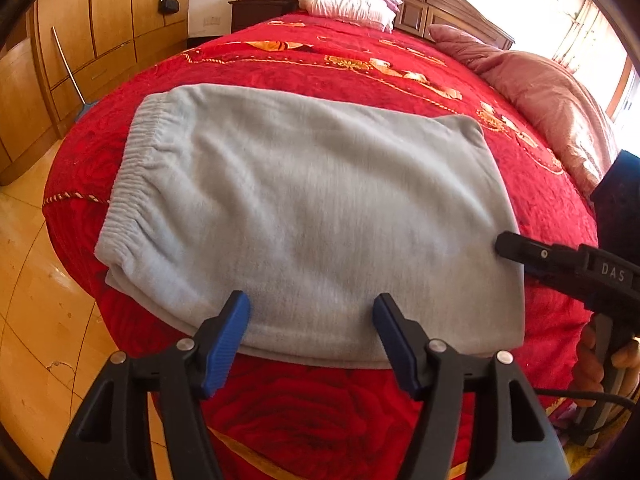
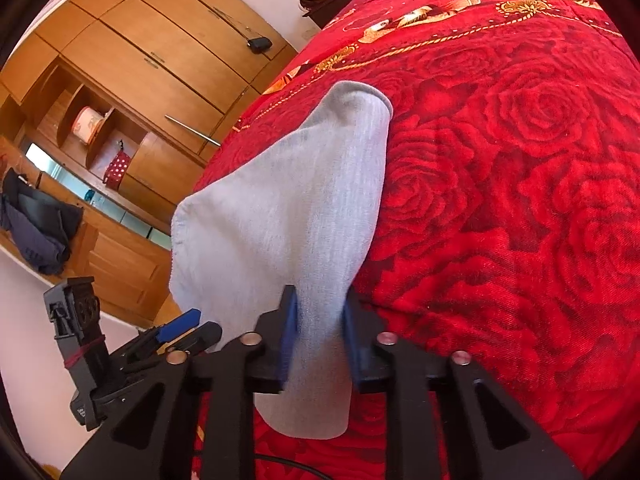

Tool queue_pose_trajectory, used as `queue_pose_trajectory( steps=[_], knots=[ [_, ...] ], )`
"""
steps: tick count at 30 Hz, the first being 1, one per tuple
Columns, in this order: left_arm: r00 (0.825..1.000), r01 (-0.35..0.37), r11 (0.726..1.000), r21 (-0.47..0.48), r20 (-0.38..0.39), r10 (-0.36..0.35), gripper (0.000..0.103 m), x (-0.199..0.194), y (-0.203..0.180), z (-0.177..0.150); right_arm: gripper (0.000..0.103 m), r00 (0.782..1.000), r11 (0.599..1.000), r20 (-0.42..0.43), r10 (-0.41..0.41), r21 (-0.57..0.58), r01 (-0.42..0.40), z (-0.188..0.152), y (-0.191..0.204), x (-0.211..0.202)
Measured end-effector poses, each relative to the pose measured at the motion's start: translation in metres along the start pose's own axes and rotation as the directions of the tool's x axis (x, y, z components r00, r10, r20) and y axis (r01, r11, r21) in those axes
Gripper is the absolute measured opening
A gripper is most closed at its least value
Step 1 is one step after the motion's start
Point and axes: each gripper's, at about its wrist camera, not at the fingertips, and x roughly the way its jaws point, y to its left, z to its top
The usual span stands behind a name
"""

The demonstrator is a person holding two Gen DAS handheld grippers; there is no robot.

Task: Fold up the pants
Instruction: 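Hold the pants end with the right tool and lift it off the bedspread, then fold the held end over the pants with the right tool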

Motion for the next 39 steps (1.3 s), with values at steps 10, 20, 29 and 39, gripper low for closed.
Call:
queue_pose_trajectory(
  steps=[10,20,29,39],
  knots=[
    [1.000,-0.001,1.000,0.008,0.004,0.001,0.071,0.003,0.001,-0.001,0.016,0.997,0.997,0.049,0.064,-0.041,-0.062,0.006,0.020,-0.016],
    [1.000,0.019,1.000,-0.011,0.009,-0.019,0.072,-0.005,0.003,-0.002,0.016,0.995,0.991,0.072,0.067,-0.124,-0.058,0.016,0.048,-0.029],
    [0.999,0.015,0.998,-0.054,0.053,-0.012,0.072,-0.030,0.025,-0.002,0.016,0.996,0.963,0.081,0.040,-0.268,-0.017,0.019,0.092,-0.034],
    [0.997,-0.028,0.992,-0.121,0.071,0.037,0.072,-0.042,0.052,-0.005,0.016,0.996,0.924,0.072,0.044,-0.382,-0.013,0.021,0.132,-0.032]
  ],
)
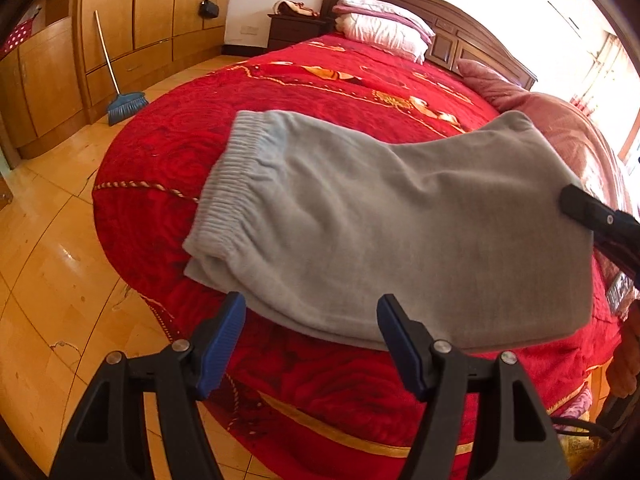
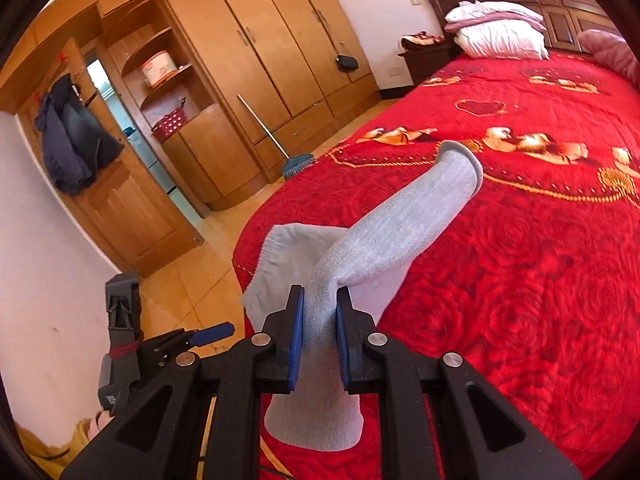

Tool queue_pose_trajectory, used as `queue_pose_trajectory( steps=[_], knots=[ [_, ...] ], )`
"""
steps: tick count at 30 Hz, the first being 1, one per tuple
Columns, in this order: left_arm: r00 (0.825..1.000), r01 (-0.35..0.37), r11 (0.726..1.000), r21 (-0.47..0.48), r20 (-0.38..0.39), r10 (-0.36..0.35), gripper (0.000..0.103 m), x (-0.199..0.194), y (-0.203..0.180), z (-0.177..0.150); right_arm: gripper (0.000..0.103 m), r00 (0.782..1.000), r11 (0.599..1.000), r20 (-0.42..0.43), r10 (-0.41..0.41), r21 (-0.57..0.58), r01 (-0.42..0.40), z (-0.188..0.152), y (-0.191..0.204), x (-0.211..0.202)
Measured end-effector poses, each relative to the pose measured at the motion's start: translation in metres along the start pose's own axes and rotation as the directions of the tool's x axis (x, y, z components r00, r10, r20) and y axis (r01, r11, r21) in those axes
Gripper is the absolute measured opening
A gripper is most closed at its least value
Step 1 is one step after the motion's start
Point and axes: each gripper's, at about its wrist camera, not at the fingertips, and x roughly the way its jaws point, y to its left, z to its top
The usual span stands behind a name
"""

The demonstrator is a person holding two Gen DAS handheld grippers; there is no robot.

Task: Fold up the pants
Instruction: 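Fold the held end over the pants with the right tool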

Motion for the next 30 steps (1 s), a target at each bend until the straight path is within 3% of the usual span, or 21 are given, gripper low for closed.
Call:
queue_pose_trajectory(
  steps=[15,30],
  knots=[
    [0.999,-0.034,0.997,-0.072,0.020,0.035,0.072,-0.011,0.032,-0.004,0.016,0.999,0.995,-0.041,0.025,-0.091,-0.029,0.020,0.035,0.023],
    [0.997,-0.068,0.979,-0.190,0.030,0.075,0.072,-0.021,0.074,-0.015,0.014,0.976,0.976,-0.178,0.121,-0.156,-0.150,0.041,0.094,0.121]
  ],
)
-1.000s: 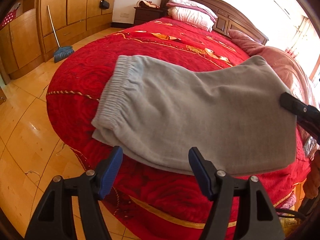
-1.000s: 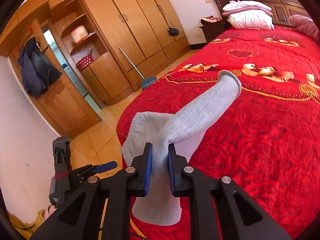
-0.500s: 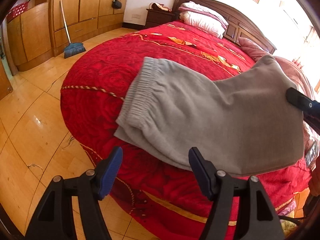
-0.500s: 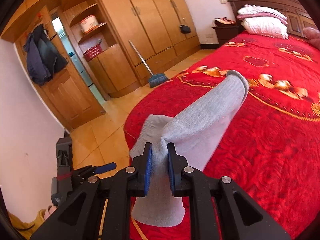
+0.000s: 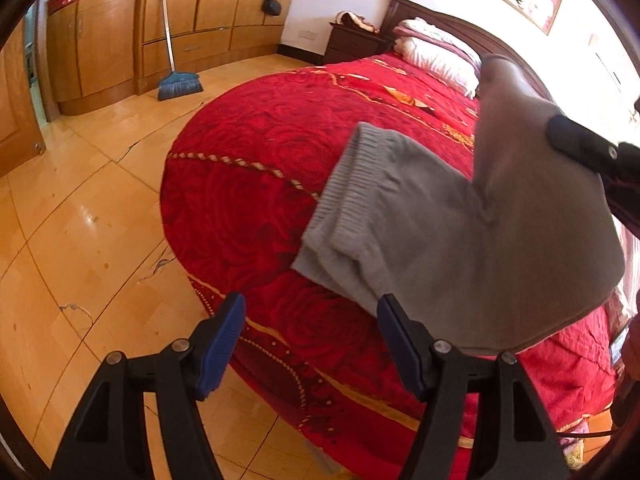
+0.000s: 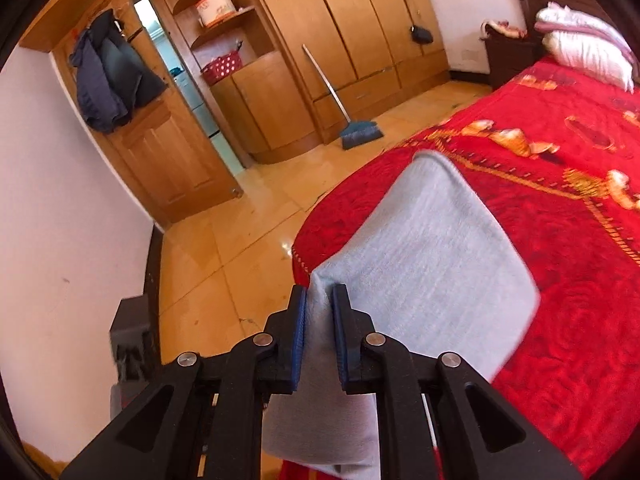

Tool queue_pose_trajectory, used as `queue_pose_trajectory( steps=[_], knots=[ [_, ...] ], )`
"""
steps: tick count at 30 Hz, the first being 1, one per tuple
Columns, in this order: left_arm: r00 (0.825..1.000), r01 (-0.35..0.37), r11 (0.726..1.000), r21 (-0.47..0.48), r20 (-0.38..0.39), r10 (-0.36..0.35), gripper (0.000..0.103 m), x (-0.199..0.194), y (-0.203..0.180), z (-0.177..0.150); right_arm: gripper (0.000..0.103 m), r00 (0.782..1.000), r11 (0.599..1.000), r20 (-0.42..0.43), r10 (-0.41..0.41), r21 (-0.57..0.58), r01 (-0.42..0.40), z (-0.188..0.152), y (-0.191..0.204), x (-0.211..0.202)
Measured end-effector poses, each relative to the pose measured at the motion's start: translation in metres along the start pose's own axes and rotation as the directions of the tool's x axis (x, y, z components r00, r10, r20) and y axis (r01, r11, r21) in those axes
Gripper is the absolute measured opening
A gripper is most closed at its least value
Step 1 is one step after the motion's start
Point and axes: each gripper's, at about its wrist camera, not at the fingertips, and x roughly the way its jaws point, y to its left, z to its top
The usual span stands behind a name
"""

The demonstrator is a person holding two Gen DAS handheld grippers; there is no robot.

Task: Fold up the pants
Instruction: 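Fold the held end over the pants with the right tool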

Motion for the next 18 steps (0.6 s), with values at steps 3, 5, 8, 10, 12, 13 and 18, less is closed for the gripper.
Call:
queue_pose_trajectory(
  steps=[3,5,8,10,12,13,18],
  knots=[
    [1.000,-0.010,1.000,-0.030,-0.007,0.010,0.072,0.000,0.011,-0.002,0.012,1.000,1.000,-0.028,0.014,0.014,-0.013,0.005,-0.001,0.027],
    [1.000,-0.016,0.999,-0.044,-0.009,0.016,0.072,0.000,0.017,-0.003,0.010,0.998,0.999,-0.048,0.040,0.017,-0.039,0.006,0.000,0.044],
    [1.000,-0.025,0.998,-0.064,-0.014,0.024,0.072,0.000,0.024,-0.005,0.010,0.992,0.996,-0.089,0.089,0.035,-0.086,0.007,0.002,0.060],
    [1.000,-0.028,0.997,-0.072,-0.015,0.027,0.072,0.000,0.027,-0.006,0.011,0.990,0.994,-0.090,0.105,0.030,-0.103,0.005,0.005,0.059],
    [0.999,-0.032,0.996,-0.079,-0.016,0.030,0.072,0.000,0.029,-0.007,0.011,0.993,0.996,-0.076,0.094,0.001,-0.095,0.004,0.008,0.052],
    [0.999,-0.032,0.996,-0.082,-0.015,0.030,0.072,-0.001,0.030,-0.006,0.012,0.994,0.996,-0.070,0.084,-0.009,-0.085,0.003,0.008,0.048],
    [1.000,-0.002,0.995,-0.099,0.007,0.002,0.072,-0.007,0.032,0.001,0.026,0.999,1.000,-0.037,0.003,0.004,-0.003,-0.006,-0.006,0.019]
  ],
)
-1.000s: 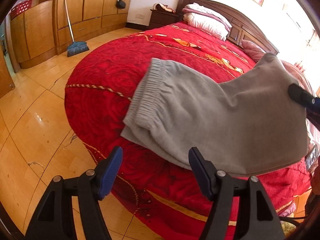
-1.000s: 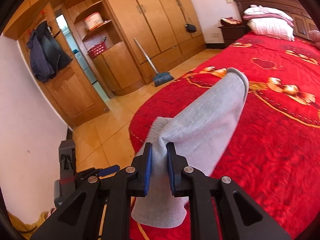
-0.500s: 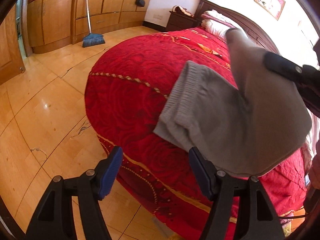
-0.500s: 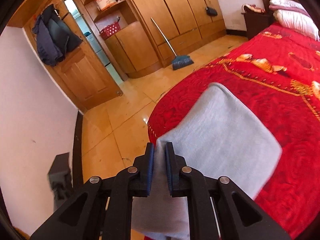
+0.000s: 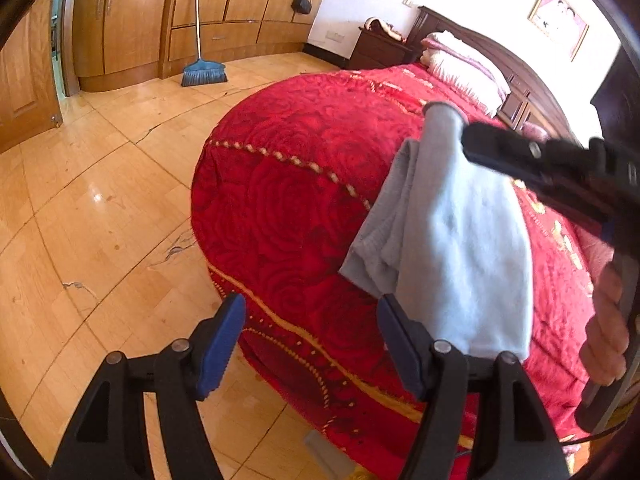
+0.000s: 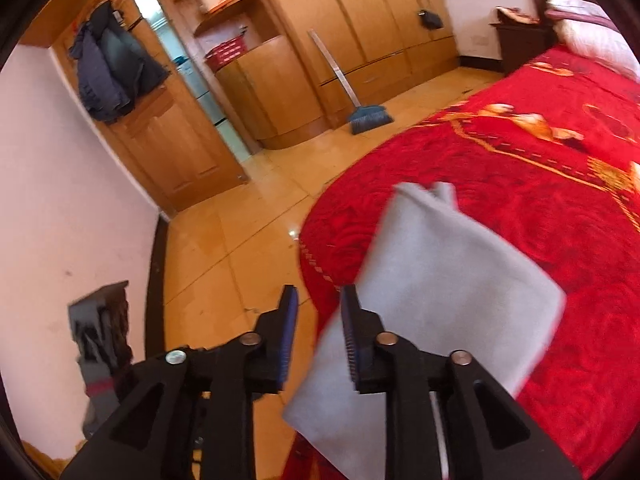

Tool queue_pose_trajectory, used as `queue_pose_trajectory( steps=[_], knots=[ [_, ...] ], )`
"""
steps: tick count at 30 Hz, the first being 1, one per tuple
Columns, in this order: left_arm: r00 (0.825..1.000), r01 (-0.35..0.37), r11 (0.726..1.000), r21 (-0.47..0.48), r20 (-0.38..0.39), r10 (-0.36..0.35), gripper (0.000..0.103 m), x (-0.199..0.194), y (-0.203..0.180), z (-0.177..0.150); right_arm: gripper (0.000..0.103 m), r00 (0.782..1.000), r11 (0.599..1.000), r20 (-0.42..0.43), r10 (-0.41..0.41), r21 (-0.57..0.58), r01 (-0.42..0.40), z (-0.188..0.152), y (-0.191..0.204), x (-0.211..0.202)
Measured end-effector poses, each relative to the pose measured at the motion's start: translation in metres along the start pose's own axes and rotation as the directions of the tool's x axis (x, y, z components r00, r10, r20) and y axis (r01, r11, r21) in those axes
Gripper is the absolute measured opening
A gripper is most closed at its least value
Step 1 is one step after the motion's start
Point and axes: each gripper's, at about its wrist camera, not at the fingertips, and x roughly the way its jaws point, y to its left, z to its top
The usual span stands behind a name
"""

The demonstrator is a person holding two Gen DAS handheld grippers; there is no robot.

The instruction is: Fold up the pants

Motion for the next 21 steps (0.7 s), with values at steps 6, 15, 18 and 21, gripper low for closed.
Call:
queue_pose_trajectory(
  steps=[6,15,18,21],
  knots=[
    [0.995,0.094,0.995,0.019,0.015,-0.094,0.072,-0.004,-0.019,0.010,0.030,0.995,0.993,0.009,-0.098,0.073,0.098,-0.018,-0.028,-0.021],
    [0.980,0.196,0.979,0.058,-0.031,-0.195,0.070,0.024,-0.052,0.013,0.037,0.982,0.962,0.007,-0.189,0.202,0.184,-0.046,-0.072,-0.044],
    [0.968,0.247,0.968,0.032,-0.056,-0.245,0.015,0.034,-0.055,0.014,0.038,0.981,0.953,0.000,-0.196,0.237,0.190,-0.052,-0.082,-0.047],
    [0.977,0.215,0.972,0.098,-0.007,-0.215,0.013,0.023,-0.061,0.021,0.041,0.985,0.945,-0.015,-0.175,0.279,0.172,-0.056,-0.091,-0.042]
  ],
)
